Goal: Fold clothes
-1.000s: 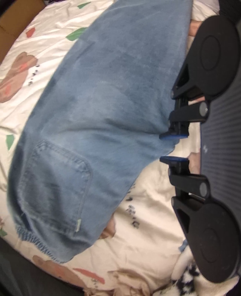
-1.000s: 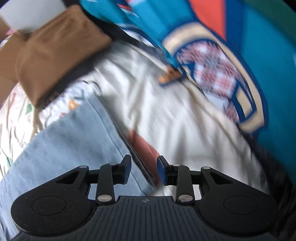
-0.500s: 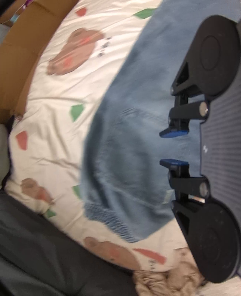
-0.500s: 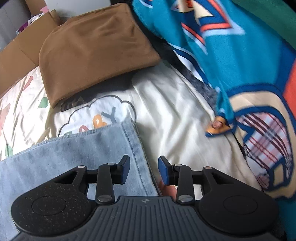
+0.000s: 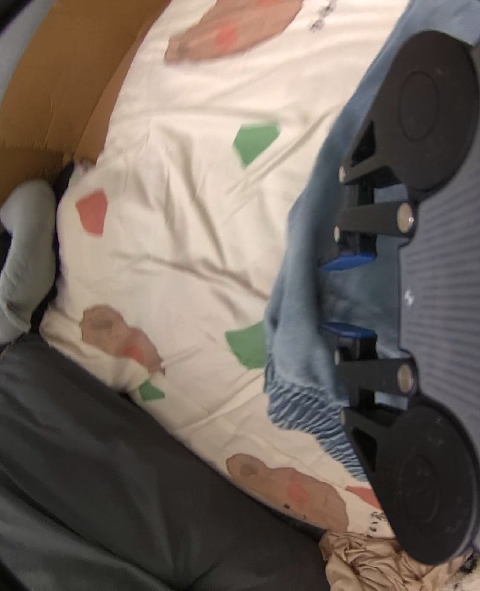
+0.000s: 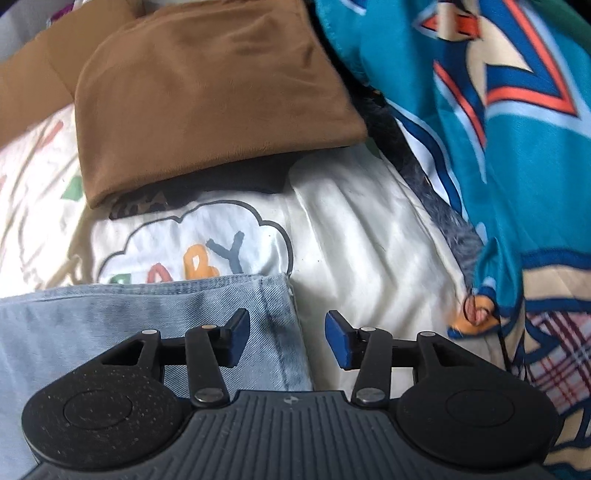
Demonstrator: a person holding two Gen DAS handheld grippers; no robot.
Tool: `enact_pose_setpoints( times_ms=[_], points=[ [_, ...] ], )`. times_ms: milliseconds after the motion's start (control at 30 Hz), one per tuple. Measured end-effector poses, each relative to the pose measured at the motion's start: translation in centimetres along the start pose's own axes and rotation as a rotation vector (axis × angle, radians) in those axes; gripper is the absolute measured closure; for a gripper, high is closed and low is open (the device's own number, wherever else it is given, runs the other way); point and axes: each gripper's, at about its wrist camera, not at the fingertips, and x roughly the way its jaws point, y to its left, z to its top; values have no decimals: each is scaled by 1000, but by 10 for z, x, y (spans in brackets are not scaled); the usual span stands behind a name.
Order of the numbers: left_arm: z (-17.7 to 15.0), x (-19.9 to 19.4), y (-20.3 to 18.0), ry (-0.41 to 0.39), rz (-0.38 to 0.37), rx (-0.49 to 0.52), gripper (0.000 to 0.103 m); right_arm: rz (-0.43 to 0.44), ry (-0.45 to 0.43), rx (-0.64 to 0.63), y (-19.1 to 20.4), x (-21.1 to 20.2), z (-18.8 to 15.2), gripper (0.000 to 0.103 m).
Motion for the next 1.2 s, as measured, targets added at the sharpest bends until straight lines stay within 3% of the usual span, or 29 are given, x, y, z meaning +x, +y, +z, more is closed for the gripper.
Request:
enact_pose_setpoints(
  times_ms=[233, 533, 667, 800, 933, 1200],
  points=[
    [14, 45, 3, 40, 25, -40, 72, -9, -5, -60, 10, 14, 5, 51],
    [25, 80, -15, 119, 107, -3, 82, 2, -34, -142, 20, 21, 9, 52],
    [29, 83, -18, 130, 118, 10, 83, 13, -46, -182, 24, 22, 11, 62],
    [30, 84, -17, 147, 102, 23, 83, -6, -49, -219, 30, 22, 10, 66],
    [30, 84, -12, 157, 98, 19, 83, -26, -44, -261, 34, 22, 7, 85],
    [35, 83, -14, 158, 106, 16, 84, -59, -93, -260, 39, -1, 18, 86]
  ],
)
